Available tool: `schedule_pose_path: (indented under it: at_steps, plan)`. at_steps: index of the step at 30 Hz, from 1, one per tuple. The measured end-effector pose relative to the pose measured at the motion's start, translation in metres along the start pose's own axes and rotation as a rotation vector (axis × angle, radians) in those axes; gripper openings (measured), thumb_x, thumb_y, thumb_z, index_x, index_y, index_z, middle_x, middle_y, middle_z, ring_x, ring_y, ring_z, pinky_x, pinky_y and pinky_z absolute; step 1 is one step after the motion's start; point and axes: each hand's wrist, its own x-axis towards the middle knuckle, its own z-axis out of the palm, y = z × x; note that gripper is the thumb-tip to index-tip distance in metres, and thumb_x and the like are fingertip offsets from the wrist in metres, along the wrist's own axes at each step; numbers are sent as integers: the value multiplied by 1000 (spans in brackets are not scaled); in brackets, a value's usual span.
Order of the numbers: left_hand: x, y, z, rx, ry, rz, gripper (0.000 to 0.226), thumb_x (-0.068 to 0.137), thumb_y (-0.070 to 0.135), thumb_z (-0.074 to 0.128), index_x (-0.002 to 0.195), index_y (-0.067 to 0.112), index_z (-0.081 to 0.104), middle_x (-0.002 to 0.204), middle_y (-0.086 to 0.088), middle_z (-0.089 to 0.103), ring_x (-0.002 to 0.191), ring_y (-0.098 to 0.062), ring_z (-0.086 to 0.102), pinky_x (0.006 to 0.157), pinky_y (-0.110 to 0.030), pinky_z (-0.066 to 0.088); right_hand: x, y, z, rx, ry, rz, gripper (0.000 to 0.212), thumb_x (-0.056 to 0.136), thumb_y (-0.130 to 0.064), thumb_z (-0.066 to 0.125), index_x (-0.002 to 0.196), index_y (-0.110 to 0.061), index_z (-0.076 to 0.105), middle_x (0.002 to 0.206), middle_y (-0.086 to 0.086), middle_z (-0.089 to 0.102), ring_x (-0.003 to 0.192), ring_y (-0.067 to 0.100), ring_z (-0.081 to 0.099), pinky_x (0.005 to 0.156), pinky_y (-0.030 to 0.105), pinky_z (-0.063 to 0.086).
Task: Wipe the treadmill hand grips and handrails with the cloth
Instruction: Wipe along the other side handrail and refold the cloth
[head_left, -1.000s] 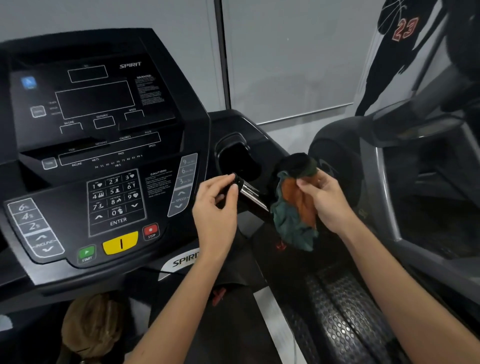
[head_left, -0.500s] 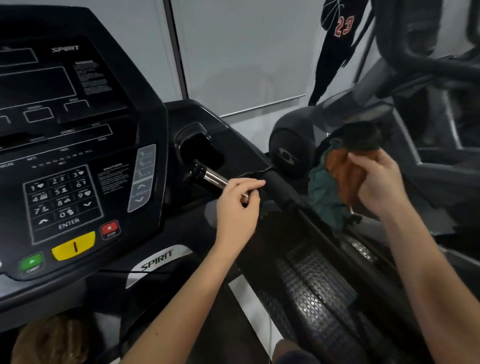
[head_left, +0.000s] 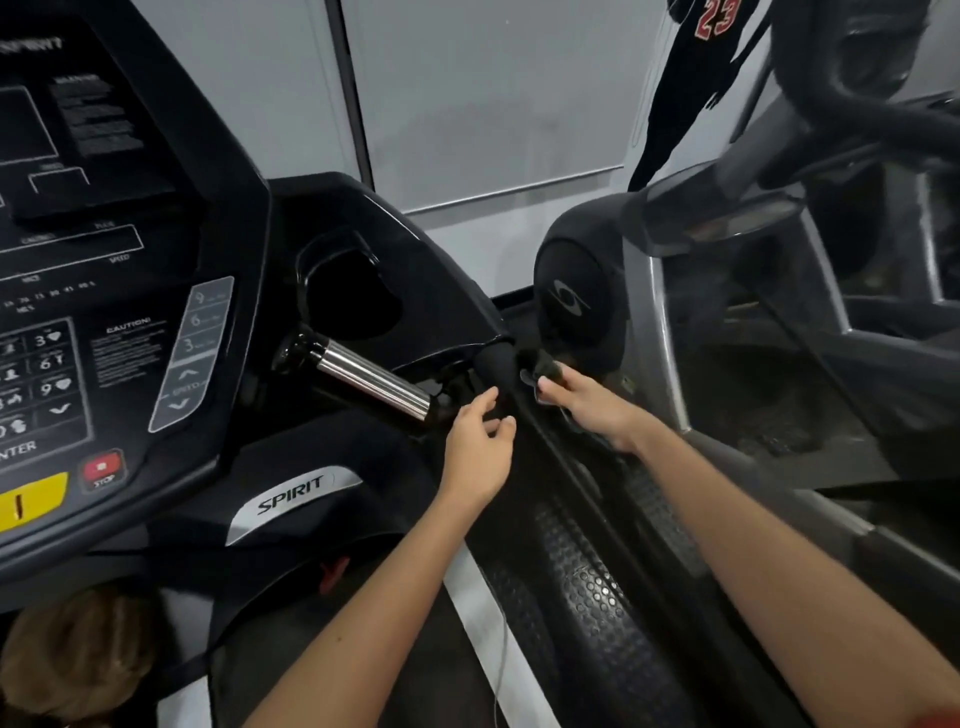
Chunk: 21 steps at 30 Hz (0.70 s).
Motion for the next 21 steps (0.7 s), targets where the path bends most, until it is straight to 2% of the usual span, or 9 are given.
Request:
schedule_pose_path:
  at_steps: [1, 4, 6, 8, 10, 13, 15, 18, 21]
  plan:
    - [1, 0, 3, -6, 12, -14, 47, 96, 15, 49, 141, 17, 37, 142, -3, 42, 119, -15, 50, 99, -37, 46, 4, 2, 2, 32, -2, 1, 34, 99, -26, 39, 134, -24, 41, 114, -12, 55, 102, 2, 53, 80, 14, 42]
    - [4, 0, 10, -16, 41, -51, 48, 96, 16, 47, 142, 17, 34, 144, -4, 40, 121, -16, 49, 101, -41, 45, 18, 16, -4, 65, 57, -8, 40, 97, -29, 45, 135, -20, 38, 120, -6, 54, 114, 11, 52, 100, 27, 38]
    - [7, 2, 14, -65, 61, -75, 49, 97, 17, 47, 143, 17, 32, 145, -4, 39, 124, -16, 47, 102, -42, 43, 18, 21, -4, 53, 130, -16, 42, 94, -30, 50, 132, -16, 37, 118, -2, 54, 113, 14, 53, 102, 30, 39]
    - [11, 2, 18, -129, 78, -101, 50, 97, 17, 47, 144, 19, 31, 146, -3, 39, 125, -17, 45, 104, -44, 41, 10, 30, -3, 26, 151, -84, 32, 95, -23, 50, 125, -14, 46, 112, -1, 58, 106, 11, 56, 97, 26, 41]
    - [15, 3, 20, -178, 88, -128, 52, 96, 19, 50, 144, 21, 31, 146, -3, 38, 126, -17, 44, 105, -45, 40, -5, 39, -8, 62, 88, -144, 28, 93, -12, 52, 121, -15, 53, 111, -2, 61, 100, 2, 58, 90, 16, 44]
    - [20, 4, 22, -209, 116, -140, 53, 95, 20, 51, 144, 22, 32, 144, -3, 42, 124, -16, 45, 106, -43, 39, -26, 53, -21, 133, -4, -177, 39, 87, -4, 58, 123, -20, 55, 123, 5, 57, 109, 12, 59, 96, 19, 45]
    - [23, 4, 23, -196, 149, -124, 51, 96, 16, 49, 144, 21, 33, 141, -4, 45, 123, -15, 46, 107, -38, 38, -24, 52, -21, 50, 31, -262, 41, 85, 1, 60, 119, -21, 58, 118, 7, 55, 107, 14, 58, 97, 21, 44]
    - [27, 2, 24, -136, 181, -103, 49, 96, 6, 44, 142, 21, 37, 135, -3, 52, 121, -17, 50, 104, -33, 40, 5, 27, -9, -146, 139, -403, 39, 82, 8, 61, 118, -7, 60, 106, 1, 55, 96, -2, 56, 86, 6, 42]
    - [32, -4, 22, -4, 177, -114, 45, 97, 8, 39, 140, 19, 40, 132, -8, 53, 118, -26, 52, 102, -37, 42, 43, -1, 3, -200, 196, -436, 35, 83, 4, 62, 117, -3, 62, 106, 2, 53, 98, 8, 53, 80, -1, 39]
